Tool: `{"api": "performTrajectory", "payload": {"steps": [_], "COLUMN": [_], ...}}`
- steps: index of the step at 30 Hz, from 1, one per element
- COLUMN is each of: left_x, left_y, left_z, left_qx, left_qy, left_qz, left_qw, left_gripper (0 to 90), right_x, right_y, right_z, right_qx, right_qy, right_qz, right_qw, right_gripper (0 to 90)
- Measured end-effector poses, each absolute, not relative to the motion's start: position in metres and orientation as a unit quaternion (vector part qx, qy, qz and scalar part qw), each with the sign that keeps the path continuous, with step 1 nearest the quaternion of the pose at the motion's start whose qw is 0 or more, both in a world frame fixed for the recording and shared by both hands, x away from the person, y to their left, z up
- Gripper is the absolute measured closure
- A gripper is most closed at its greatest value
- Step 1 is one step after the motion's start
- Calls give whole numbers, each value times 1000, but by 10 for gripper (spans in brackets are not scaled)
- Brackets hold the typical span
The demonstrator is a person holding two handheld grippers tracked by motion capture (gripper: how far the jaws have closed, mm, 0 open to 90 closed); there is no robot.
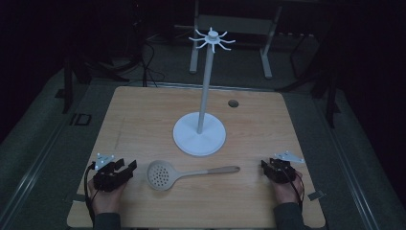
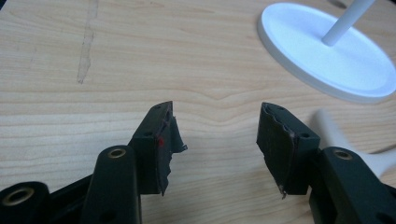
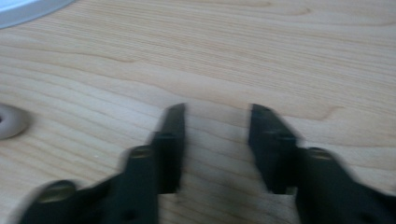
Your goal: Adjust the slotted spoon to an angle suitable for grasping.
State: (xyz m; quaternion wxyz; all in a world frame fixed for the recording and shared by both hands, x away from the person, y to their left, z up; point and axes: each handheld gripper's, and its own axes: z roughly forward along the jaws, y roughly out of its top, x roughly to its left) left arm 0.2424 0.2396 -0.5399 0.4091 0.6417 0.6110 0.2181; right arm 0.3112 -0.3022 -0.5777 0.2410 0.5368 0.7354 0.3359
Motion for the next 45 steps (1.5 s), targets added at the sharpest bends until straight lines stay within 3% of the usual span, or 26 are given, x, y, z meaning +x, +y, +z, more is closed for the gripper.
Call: {"api": "performTrajectory", "payload": {"steps": [4, 7, 19, 27, 33, 45], "left_x": [242, 241, 240, 239, 241, 247], "left_y": [239, 239, 239, 229, 219, 206], "left_z": [-539, -539, -537, -529, -521, -509], "left_qx": [647, 648, 647, 648, 664, 687], "left_qy": [606, 604, 605, 594, 578, 556], "left_qz": [219, 219, 217, 215, 212, 206], "left_qw": [408, 409, 412, 425, 424, 421], "left_gripper": [470, 471, 469, 454, 440, 424], "right_x": [306, 299, 288, 283, 290, 308], "right_y": [-299, -294, -267, -246, -240, -227], "right_z": [-570, -564, -564, -569, -573, -574], "right_qx": [505, 472, 419, 394, 398, 409], "right_qy": [740, 753, 790, 812, 813, 807], "right_qz": [375, 403, 422, 409, 406, 392], "right_qw": [238, 217, 148, 135, 129, 165], "right_gripper": [721, 900, 900, 900, 900, 900]}}
